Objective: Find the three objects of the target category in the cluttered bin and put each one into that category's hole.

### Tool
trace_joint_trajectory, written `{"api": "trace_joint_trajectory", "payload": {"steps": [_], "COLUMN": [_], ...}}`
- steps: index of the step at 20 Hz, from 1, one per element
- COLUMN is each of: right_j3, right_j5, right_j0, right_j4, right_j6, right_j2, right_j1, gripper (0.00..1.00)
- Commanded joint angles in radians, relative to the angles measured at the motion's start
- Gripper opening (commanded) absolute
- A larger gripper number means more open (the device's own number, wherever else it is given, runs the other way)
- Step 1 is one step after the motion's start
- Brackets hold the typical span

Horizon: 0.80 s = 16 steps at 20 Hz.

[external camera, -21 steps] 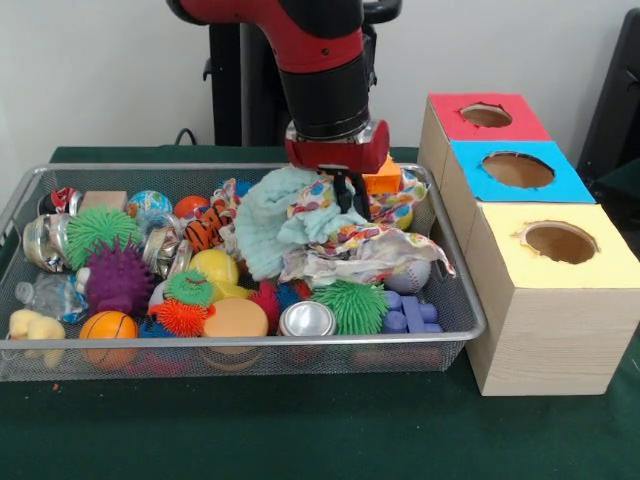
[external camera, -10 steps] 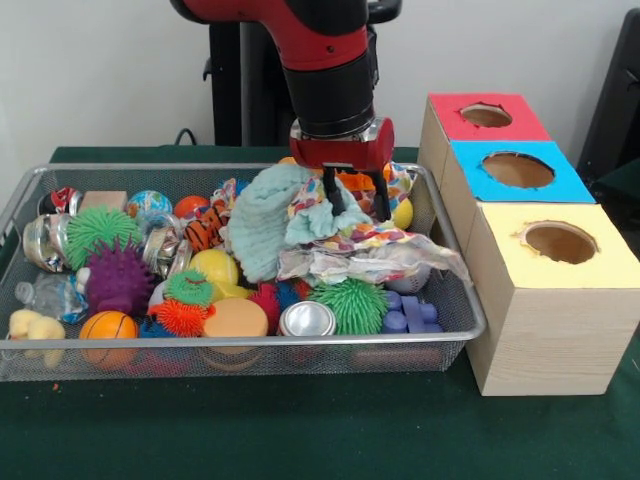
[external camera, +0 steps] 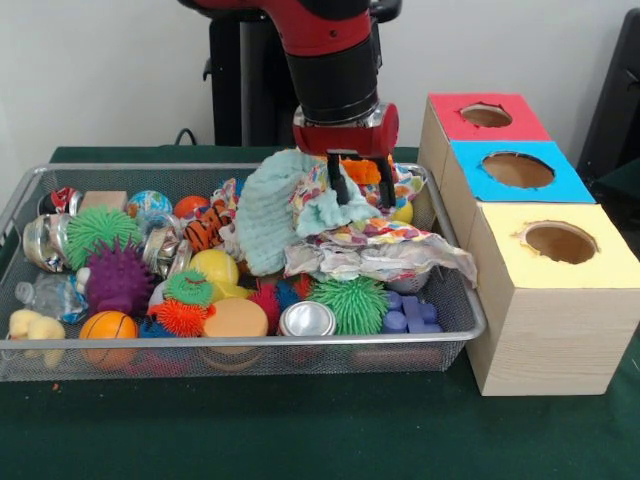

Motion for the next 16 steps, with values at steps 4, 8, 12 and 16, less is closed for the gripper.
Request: {"api": "trace_joint_trajectory", "payload": {"steps": [4, 8, 12, 16], "right_j3": [0.077, 0.052, 0.026, -0.007], "right_j5": [0.345, 0.458, 0.532, 0.568], "right_j0": [-0.010, 0.002, 0.012, 0.007], "right_j4": [0.011, 0.034, 0.050, 0.024], "right_j6": [0.122, 0.156, 0.179, 0.158], "right_j2": [0.039, 0.031, 0.027, 0.013], "right_j1": [-0.158, -0.215, -0.242, -0.233], "gripper": [1.00, 1.00, 1.00, 1.00]}}
